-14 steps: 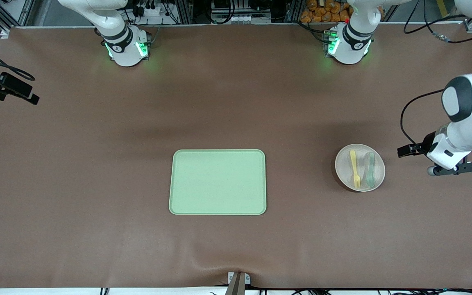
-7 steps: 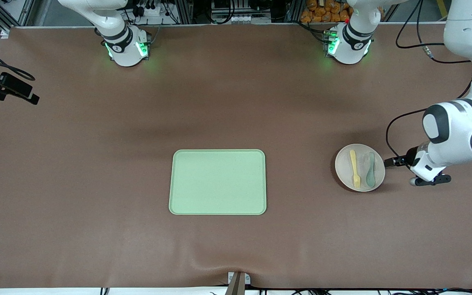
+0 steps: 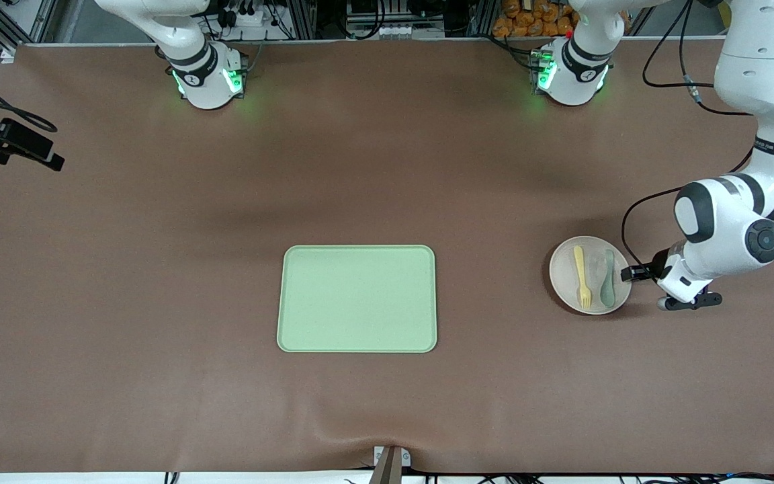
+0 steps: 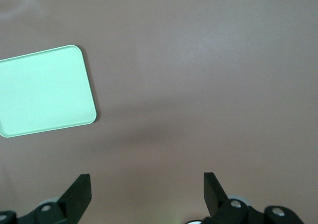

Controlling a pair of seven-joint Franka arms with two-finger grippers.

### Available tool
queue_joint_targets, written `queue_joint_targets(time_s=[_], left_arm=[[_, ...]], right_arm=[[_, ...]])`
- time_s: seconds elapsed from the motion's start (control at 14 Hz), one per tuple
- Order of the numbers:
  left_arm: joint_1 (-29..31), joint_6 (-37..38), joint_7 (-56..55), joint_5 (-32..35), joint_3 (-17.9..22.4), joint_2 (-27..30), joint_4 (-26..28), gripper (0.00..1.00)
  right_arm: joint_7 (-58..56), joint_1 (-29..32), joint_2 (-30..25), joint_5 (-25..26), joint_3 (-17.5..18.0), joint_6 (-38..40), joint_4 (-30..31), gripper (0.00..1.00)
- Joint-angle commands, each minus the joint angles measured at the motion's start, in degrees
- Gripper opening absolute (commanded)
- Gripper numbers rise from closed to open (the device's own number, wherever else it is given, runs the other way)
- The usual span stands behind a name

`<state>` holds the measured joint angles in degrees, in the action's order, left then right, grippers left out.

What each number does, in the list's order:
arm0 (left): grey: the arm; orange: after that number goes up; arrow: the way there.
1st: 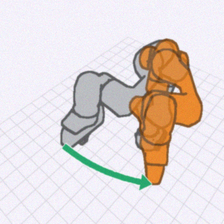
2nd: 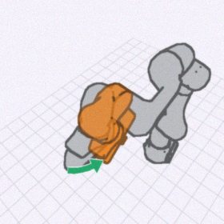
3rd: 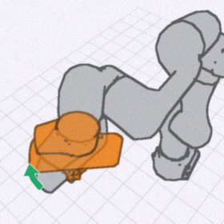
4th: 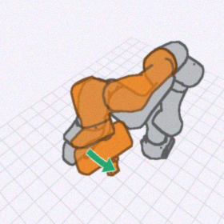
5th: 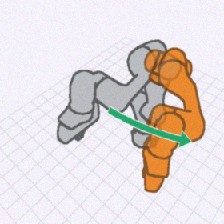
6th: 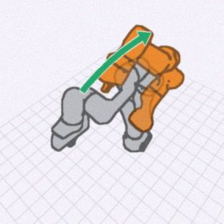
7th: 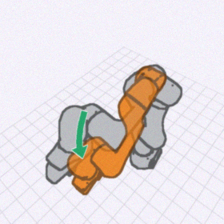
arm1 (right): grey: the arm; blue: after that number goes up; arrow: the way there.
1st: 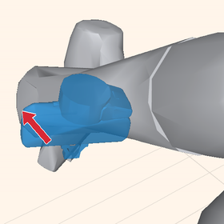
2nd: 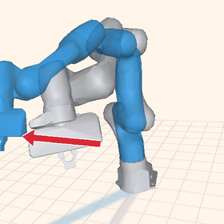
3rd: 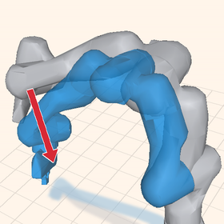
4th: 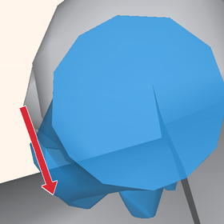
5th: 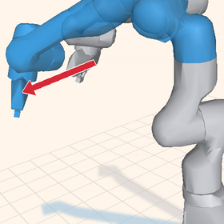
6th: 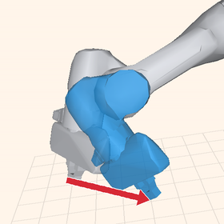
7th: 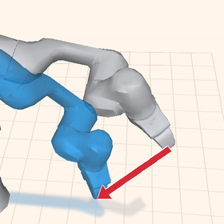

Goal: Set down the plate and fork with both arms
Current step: 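Lower the left gripper and grasp the white plate's rim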

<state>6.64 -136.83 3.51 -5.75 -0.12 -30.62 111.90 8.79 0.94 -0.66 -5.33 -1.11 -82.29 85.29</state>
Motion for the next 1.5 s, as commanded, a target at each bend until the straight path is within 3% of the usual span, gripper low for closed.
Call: queue_joint_targets(time_s=[0.0, 0.29, 0.71, 0.86, 1.14, 1.21, 1.43], left_arm=[[0.13, -0.8, 0.53, -2.43, -0.4, 0.04, 0.33, 0.43], [0.39, -0.8, 0.62, -2.52, -0.84, 0.04, 0.33, 0.0], [1.61, -0.45, 2.99, -2.86, -1.63, 1.53, 0.25, 0.0], [5.64, -0.28, 3.69, -3.04, -6.18, 2.93, 0.25, 0.0], [22.24, -0.1, 3.43, -3.48, -24.79, 3.29, -0.54, 0.0], [23.75, -0.1, 3.0, -3.48, -27.8, 3.2, -0.89, 0.0], [21.32, -0.1, 2.03, -3.48, -30.81, 1.98, -3.96, 0.0]], right_arm=[[-0.01, 0.29, -0.31, -0.3, 0.23, 0.28, 0.05, 1.0], [-0.09, 0.46, -0.31, -0.3, 0.23, 0.37, 0.05, 1.0], [-0.09, 0.46, -0.31, -0.3, 0.23, 0.37, 0.05, 1.0], [-0.09, 0.46, -0.31, -0.3, 0.23, 0.37, 0.05, 1.0], [-0.09, 0.46, -0.31, -0.3, 0.23, 0.46, 0.05, 1.0], [-0.09, 0.46, -0.31, -0.3, 0.23, 0.46, 0.05, 1.0], [-0.09, 0.55, -0.31, -0.3, 0.23, 0.46, 0.13, 1.0]])
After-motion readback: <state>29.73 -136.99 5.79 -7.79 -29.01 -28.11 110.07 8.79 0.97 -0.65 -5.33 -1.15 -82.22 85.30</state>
